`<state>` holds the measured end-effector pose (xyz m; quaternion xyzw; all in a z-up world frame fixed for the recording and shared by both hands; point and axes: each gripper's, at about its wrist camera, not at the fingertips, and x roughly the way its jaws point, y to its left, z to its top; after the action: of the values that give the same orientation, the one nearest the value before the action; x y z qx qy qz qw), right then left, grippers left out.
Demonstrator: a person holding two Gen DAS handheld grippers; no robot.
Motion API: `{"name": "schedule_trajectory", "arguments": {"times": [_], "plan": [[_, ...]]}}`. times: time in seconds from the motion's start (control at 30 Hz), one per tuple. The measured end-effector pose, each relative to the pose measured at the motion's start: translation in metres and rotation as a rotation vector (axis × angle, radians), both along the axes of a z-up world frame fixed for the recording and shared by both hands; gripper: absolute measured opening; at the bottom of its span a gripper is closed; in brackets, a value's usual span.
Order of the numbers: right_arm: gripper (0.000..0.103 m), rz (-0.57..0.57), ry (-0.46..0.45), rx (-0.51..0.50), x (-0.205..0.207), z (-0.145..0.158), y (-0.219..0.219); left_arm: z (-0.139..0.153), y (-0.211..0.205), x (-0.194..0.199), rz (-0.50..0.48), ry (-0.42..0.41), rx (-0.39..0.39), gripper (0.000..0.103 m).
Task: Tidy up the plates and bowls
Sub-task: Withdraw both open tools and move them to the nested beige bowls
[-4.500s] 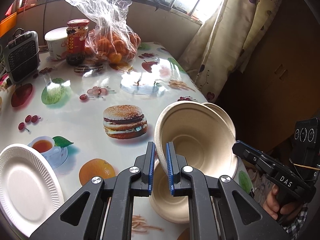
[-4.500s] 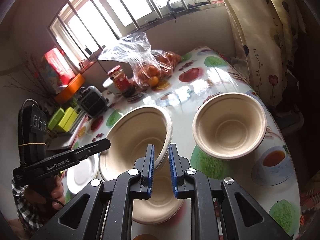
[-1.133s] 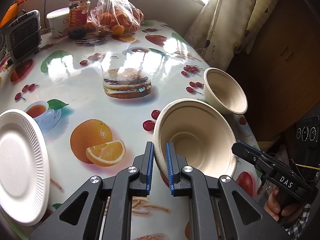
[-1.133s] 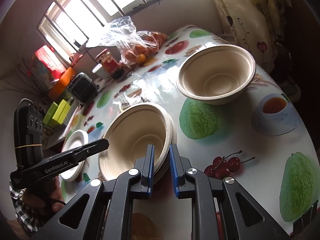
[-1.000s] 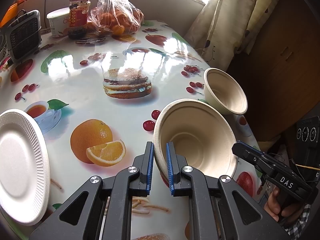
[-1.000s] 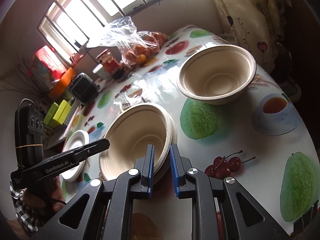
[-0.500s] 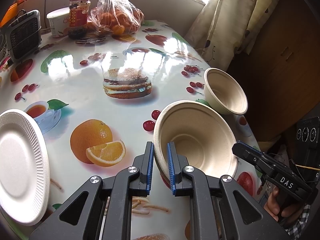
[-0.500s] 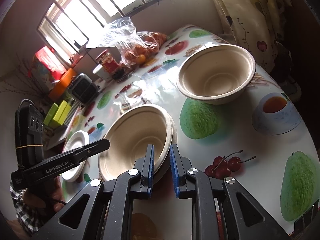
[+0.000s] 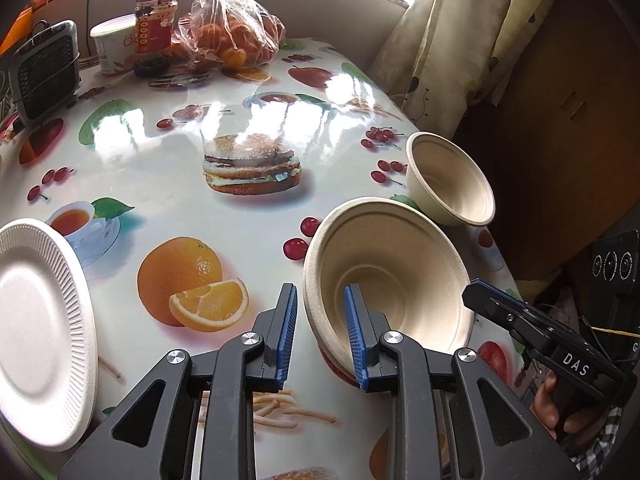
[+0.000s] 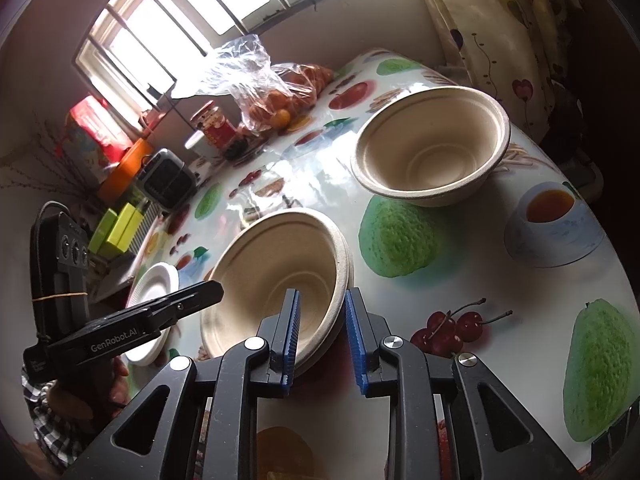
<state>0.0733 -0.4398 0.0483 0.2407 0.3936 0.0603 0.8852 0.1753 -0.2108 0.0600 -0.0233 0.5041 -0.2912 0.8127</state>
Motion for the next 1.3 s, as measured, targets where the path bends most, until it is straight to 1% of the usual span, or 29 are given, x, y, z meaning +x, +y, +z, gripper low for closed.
{"name": "schedule_trajectory", "arguments": {"times": [0.23, 0.3, 0.47, 0.57, 0.73, 0.93, 1.1, 1.3], "plan": [[0.028, -0.003, 0.002, 0.007, 0.0, -0.001, -0.002, -0.001, 0.0, 0.0, 0.0, -0.003, 0.003, 0.026], [0.03, -0.004, 0.001, 0.006, 0.0, -0.001, -0.002, -0.001, 0.0, 0.0, 0.0, -0.005, 0.005, 0.026], [0.042, -0.007, -0.004, 0.002, 0.0, 0.001, 0.0, 0.004, -0.001, -0.002, 0.0, -0.029, 0.02, 0.026], [0.047, -0.009, -0.013, -0.005, -0.001, 0.004, 0.001, 0.007, -0.002, -0.003, -0.003, -0.043, 0.023, 0.038], [0.05, -0.028, -0.027, -0.041, -0.002, 0.009, 0.001, 0.013, -0.006, -0.004, -0.01, -0.068, 0.035, 0.039], [0.052, -0.056, -0.046, -0.095, -0.005, 0.015, -0.003, 0.02, -0.013, -0.003, -0.02, -0.1, 0.052, 0.039], [0.053, -0.085, -0.053, -0.13, -0.005, 0.019, -0.01, 0.029, -0.026, 0.002, -0.052, -0.138, 0.072, 0.039], [0.053, -0.122, -0.067, -0.166, -0.007, 0.024, -0.022, 0.038, -0.045, 0.011, -0.096, -0.165, 0.069, 0.039]]}}
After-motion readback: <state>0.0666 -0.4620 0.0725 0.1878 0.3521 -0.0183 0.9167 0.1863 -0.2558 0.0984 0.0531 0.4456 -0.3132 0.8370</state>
